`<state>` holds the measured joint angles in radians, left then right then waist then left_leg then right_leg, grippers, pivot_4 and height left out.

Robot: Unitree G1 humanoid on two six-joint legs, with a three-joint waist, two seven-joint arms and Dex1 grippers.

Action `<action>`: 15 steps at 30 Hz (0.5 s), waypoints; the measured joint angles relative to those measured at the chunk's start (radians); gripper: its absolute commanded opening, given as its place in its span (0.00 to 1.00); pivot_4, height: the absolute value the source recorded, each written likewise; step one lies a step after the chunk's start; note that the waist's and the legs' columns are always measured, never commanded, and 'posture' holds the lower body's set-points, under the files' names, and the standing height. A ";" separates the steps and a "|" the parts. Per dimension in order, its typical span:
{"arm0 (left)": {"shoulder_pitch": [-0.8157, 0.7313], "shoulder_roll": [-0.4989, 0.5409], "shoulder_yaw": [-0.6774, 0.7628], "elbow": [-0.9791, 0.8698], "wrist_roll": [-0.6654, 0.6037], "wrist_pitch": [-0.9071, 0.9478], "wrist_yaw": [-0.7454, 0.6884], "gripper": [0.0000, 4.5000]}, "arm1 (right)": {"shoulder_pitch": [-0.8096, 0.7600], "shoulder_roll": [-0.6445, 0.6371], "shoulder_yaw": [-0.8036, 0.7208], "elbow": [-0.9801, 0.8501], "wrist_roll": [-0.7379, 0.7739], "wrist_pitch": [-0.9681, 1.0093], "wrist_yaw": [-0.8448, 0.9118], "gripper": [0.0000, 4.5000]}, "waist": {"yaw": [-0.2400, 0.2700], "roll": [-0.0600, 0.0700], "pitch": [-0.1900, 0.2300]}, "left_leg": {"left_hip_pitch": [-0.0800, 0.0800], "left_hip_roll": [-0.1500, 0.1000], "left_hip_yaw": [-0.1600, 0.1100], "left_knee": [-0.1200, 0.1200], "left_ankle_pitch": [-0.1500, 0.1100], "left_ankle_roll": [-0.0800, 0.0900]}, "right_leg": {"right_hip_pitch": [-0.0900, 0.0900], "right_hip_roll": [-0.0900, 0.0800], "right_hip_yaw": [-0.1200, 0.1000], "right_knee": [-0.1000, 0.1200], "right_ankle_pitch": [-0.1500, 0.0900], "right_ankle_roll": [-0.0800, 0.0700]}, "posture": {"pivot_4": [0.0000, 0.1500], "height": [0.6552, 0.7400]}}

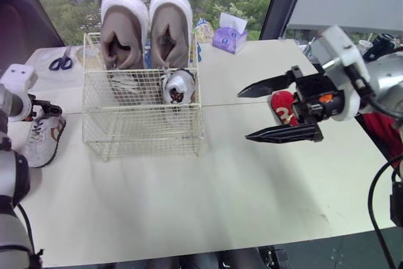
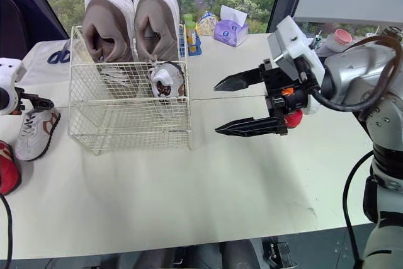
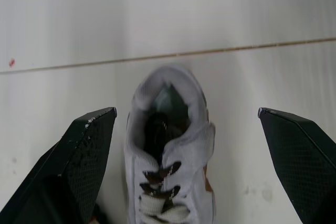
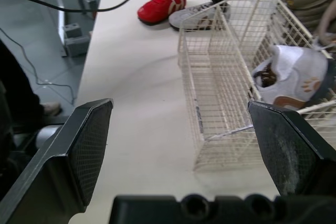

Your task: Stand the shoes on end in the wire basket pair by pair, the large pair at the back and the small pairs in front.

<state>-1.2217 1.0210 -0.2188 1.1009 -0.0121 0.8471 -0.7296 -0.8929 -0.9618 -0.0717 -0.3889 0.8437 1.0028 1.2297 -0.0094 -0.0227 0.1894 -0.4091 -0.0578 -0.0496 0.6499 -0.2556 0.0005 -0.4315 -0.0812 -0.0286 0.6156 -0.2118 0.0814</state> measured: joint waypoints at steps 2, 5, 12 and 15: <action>-0.002 -0.002 0.001 0.002 0.014 0.002 -0.009 1.00 | 0.005 -0.001 -0.004 -0.002 0.008 0.001 -0.010 0.99 | -0.001 0.000 0.000 | 0.000 0.000 0.000 0.000 0.000 0.000 | 0.000 0.000 0.000 0.000 0.000 0.000 | 1.00 1.00; -0.001 -0.015 0.012 0.010 0.024 0.013 -0.017 1.00 | 0.008 0.001 -0.010 -0.002 0.018 0.000 -0.031 0.99 | -0.001 0.000 0.000 | 0.000 0.000 0.000 0.000 0.000 0.000 | 0.000 0.000 0.000 0.000 0.000 0.000 | 1.00 1.00; 0.031 -0.084 0.061 0.103 0.027 -0.033 0.014 1.00 | 0.004 0.011 -0.009 -0.001 0.027 -0.008 -0.068 0.99 | -0.001 -0.001 0.000 | 0.000 0.000 0.000 0.001 0.000 0.000 | 0.000 0.000 0.000 0.001 0.000 0.000 | 1.00 1.00; 0.043 -0.108 0.075 0.140 0.049 -0.096 0.048 0.82 | -0.019 0.022 -0.009 -0.001 0.043 -0.006 -0.091 1.00 | -0.002 0.000 0.000 | 0.000 0.000 0.000 0.001 0.000 0.000 | 0.000 0.000 0.000 0.001 0.000 0.000 | 1.00 1.00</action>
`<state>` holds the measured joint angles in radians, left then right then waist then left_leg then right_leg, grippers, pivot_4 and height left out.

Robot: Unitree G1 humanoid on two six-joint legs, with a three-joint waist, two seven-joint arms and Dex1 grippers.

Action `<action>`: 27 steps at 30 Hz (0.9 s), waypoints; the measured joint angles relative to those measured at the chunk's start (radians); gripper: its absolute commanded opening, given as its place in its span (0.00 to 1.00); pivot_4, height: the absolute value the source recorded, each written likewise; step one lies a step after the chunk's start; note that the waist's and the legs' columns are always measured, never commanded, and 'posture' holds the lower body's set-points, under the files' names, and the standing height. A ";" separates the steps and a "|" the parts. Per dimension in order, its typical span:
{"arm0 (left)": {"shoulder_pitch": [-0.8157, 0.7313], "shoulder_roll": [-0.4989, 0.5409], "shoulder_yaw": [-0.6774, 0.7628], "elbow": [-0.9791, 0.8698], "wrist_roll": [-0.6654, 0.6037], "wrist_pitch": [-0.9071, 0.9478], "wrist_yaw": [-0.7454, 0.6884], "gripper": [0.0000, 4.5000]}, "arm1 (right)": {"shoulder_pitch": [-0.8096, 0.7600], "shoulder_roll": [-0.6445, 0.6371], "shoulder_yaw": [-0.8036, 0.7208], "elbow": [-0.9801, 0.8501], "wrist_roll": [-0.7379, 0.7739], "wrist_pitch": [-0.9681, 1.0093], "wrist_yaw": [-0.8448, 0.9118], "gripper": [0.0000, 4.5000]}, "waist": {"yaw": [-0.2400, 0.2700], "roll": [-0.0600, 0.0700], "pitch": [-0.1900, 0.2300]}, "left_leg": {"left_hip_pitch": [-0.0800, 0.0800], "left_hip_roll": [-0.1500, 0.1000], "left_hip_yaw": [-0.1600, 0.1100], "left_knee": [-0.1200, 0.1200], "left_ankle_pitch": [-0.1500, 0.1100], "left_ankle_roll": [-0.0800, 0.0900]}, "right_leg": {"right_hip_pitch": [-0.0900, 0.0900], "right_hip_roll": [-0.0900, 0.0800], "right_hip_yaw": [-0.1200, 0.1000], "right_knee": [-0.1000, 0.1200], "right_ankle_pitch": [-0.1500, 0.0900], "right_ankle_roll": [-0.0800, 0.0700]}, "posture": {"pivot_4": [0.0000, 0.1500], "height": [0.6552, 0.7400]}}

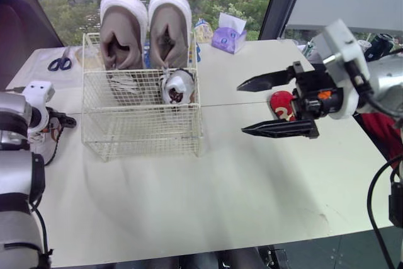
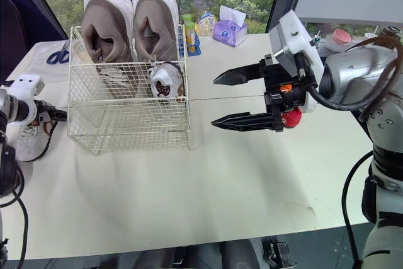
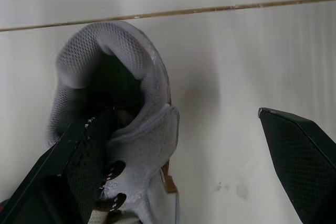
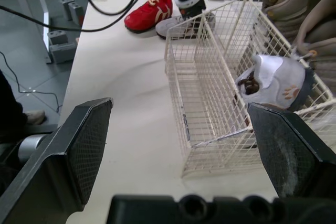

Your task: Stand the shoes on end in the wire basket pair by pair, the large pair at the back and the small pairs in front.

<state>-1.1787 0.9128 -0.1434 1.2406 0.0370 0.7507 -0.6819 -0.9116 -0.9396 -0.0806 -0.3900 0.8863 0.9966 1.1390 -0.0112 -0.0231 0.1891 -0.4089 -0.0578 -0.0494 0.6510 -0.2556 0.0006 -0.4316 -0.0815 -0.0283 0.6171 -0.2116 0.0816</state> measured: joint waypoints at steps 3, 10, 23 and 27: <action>0.026 -0.013 0.019 0.027 0.014 -0.058 0.048 0.48 | -0.011 0.005 -0.002 -0.001 0.016 0.004 -0.028 1.00 | 0.001 0.000 0.000 | 0.000 0.000 0.000 0.000 0.000 0.000 | 0.000 0.000 0.001 0.000 0.000 0.000 | 1.00 1.00; 0.028 -0.015 0.096 0.052 0.018 -0.080 0.116 0.01 | -0.011 0.005 -0.003 0.000 0.047 0.022 -0.077 1.00 | 0.002 0.000 0.000 | 0.000 0.000 0.000 0.001 0.000 0.000 | 0.000 -0.001 0.001 0.001 0.000 0.000 | 1.00 1.00; 0.204 0.108 0.584 -0.942 -0.146 0.397 0.313 0.01 | -0.054 0.054 -0.012 0.163 0.098 0.046 -0.074 1.00 | 0.002 -0.008 0.000 | -0.001 0.000 -0.001 0.001 -0.001 0.000 | 0.000 -0.002 0.003 -0.002 0.001 0.000 | 1.00 1.00; 0.224 -0.129 0.787 -1.556 -0.182 0.427 0.441 0.01 | -0.054 0.068 0.019 0.238 0.064 0.038 -0.054 1.00 | 0.024 -0.008 0.000 | -0.001 -0.001 -0.001 0.003 -0.001 0.000 | 0.002 -0.002 0.003 -0.002 0.002 0.001 | 1.00 1.00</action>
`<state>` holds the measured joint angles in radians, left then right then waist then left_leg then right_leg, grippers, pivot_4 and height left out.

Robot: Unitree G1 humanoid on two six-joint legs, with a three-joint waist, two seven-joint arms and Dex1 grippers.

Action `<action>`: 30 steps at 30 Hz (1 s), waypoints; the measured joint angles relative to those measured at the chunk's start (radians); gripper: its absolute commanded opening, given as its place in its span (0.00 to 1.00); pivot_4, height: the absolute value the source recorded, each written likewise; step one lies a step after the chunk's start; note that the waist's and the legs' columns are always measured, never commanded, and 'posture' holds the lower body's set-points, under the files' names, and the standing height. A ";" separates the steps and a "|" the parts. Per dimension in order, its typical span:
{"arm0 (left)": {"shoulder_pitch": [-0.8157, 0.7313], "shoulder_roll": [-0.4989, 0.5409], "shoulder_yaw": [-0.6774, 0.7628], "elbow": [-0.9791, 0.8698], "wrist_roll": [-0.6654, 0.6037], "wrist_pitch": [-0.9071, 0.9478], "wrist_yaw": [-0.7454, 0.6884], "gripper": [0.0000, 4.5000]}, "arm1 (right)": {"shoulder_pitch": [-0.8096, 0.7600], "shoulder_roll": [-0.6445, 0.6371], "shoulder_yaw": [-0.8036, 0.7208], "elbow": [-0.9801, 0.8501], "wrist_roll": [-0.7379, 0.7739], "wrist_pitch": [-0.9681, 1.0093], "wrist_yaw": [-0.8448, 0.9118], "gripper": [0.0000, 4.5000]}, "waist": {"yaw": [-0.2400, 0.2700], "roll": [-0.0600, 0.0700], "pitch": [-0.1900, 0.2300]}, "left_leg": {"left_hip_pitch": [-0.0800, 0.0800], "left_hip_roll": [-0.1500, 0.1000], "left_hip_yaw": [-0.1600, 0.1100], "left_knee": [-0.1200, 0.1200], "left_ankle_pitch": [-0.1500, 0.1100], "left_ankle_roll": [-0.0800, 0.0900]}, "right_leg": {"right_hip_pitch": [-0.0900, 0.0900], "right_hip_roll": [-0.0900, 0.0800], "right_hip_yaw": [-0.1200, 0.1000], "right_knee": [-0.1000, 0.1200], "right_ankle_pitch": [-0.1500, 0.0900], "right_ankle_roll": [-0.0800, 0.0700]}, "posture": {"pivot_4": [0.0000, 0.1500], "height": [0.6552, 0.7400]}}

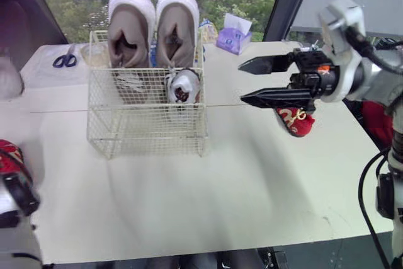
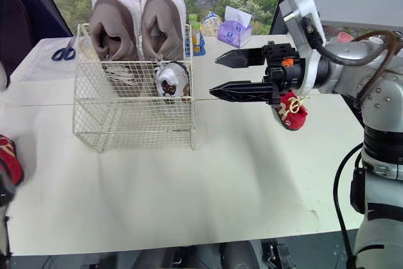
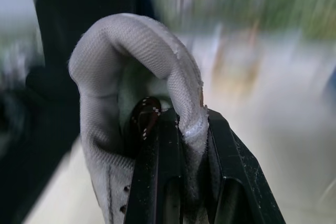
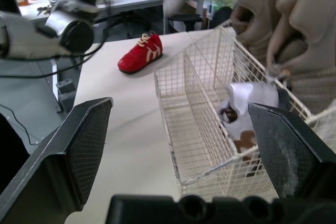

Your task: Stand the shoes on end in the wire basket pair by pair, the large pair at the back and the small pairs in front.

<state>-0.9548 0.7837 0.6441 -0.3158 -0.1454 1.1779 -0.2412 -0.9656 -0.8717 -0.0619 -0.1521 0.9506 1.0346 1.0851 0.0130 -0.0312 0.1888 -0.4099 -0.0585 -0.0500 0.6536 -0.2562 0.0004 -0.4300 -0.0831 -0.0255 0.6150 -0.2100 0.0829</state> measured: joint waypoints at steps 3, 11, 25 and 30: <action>-0.004 -0.205 0.055 -0.284 -0.037 -0.068 0.089 0.01 | -0.003 0.010 0.026 0.032 -0.020 -0.003 0.030 1.00 | 0.002 0.002 -0.001 | 0.002 0.000 0.000 0.000 0.001 -0.002 | 0.002 0.001 -0.001 0.001 0.001 0.000 | 1.00 1.00; 0.416 -0.518 -0.230 -0.576 -0.020 -0.415 0.170 0.01 | -0.019 0.008 0.078 0.092 -0.063 0.008 0.100 1.00 | 0.000 0.002 -0.002 | 0.003 0.002 0.000 0.001 0.002 -0.003 | 0.002 0.004 0.000 0.002 0.003 -0.002 | 1.00 1.00; 0.649 -0.631 -0.554 -0.219 0.200 -1.134 0.232 0.01 | -0.015 -0.047 0.011 0.042 -0.058 0.137 0.024 1.00 | 0.027 0.004 -0.002 | 0.001 0.002 0.002 0.009 -0.001 0.003 | 0.004 0.003 0.000 0.000 0.002 -0.004 | 1.00 1.00; 0.637 -0.630 -0.598 -0.040 0.277 -1.346 0.260 0.01 | 0.007 -0.069 0.001 -0.003 -0.019 0.198 0.013 1.00 | 0.032 0.004 -0.002 | 0.001 0.002 0.002 0.010 -0.001 0.004 | 0.005 0.002 0.000 -0.001 0.002 -0.005 | 1.00 1.00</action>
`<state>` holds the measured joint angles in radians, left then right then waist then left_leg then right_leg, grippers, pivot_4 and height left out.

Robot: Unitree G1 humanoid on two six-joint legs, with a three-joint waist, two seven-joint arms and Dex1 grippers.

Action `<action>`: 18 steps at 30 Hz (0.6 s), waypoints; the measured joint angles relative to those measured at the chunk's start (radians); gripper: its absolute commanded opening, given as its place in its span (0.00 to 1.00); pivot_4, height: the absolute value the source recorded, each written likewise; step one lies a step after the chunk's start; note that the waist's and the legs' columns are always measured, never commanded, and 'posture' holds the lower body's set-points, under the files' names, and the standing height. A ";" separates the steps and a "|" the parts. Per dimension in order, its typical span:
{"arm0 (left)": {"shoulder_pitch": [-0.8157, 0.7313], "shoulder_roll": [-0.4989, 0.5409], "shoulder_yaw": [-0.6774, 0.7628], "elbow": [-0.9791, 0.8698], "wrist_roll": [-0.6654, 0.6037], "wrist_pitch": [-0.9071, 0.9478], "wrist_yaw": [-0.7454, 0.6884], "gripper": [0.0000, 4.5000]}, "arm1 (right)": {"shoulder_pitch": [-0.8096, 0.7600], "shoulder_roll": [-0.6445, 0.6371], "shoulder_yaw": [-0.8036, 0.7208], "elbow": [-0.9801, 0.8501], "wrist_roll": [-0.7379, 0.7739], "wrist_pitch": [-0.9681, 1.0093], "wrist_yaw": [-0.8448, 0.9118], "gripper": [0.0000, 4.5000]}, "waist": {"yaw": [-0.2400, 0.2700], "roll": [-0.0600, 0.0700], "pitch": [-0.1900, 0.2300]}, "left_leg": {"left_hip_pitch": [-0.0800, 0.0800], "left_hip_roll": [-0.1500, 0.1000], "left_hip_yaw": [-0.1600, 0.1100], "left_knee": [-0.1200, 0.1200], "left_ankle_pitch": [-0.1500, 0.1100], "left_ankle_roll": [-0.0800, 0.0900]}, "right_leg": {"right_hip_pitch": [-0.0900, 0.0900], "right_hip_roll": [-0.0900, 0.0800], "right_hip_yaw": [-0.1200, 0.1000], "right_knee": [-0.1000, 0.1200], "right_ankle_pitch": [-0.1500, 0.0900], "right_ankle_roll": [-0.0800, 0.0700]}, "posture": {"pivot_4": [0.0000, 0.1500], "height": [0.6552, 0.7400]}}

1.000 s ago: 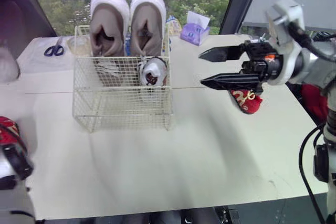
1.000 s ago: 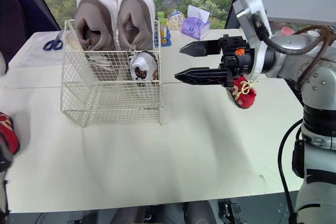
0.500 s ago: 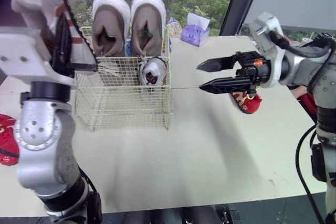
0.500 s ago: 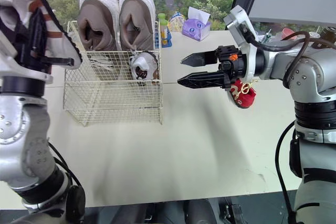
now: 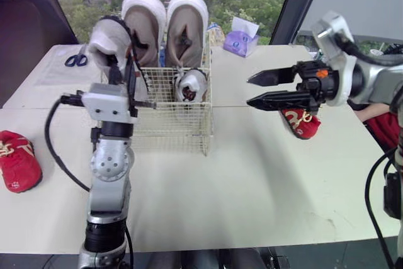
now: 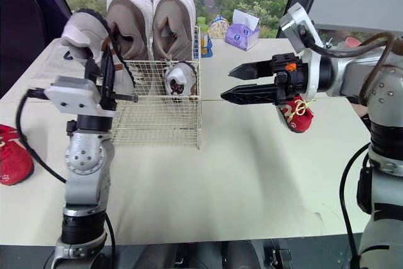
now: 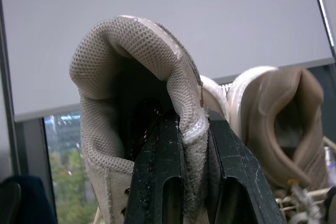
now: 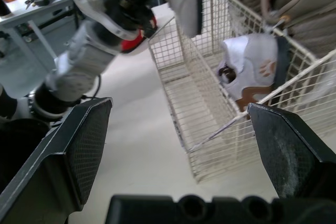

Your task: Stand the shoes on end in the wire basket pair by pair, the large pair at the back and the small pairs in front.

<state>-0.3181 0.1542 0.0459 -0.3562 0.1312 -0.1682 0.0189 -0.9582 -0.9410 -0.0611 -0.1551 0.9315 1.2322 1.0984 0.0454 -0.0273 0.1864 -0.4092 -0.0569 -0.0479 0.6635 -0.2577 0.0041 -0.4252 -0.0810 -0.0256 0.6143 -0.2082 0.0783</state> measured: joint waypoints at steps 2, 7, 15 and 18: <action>-0.021 0.003 -0.012 0.062 0.023 -0.047 0.004 0.01 | 0.010 -0.018 -0.001 -0.033 0.023 0.028 0.006 1.00 | -0.001 0.000 0.000 | 0.000 0.000 0.001 0.000 0.000 0.001 | 0.000 0.000 0.000 0.000 0.000 0.001 | 1.00 1.00; -0.041 0.003 -0.014 0.149 0.035 -0.109 0.017 0.01 | 0.031 -0.020 -0.034 -0.061 0.056 0.050 -0.024 1.00 | -0.004 0.001 0.000 | 0.000 0.000 0.001 0.000 -0.001 0.001 | 0.000 0.000 0.000 0.000 0.001 0.002 | 1.00 1.00; -0.018 -0.016 -0.021 0.162 -0.014 -0.038 -0.025 0.29 | 0.066 -0.020 -0.067 -0.077 0.073 0.054 -0.069 1.00 | -0.003 0.001 -0.001 | 0.000 0.000 0.001 0.001 -0.001 0.001 | 0.000 0.000 0.000 0.000 0.001 0.002 | 1.00 1.00; 0.018 -0.031 -0.024 0.133 -0.045 0.007 -0.041 0.62 | 0.086 -0.017 -0.067 -0.077 0.073 0.044 -0.077 1.00 | -0.004 0.001 -0.001 | 0.000 0.000 0.000 0.001 -0.001 0.001 | 0.000 0.000 0.000 0.000 0.001 0.002 | 1.00 1.00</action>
<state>-0.3003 0.1230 0.0223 -0.2232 0.0863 -0.1613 -0.0218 -0.8725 -0.9577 -0.1281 -0.2321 1.0047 1.2767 1.0213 0.0416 -0.0261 0.1857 -0.4094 -0.0566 -0.0474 0.6643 -0.2583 0.0051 -0.4251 -0.0807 -0.0259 0.6141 -0.2074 0.0799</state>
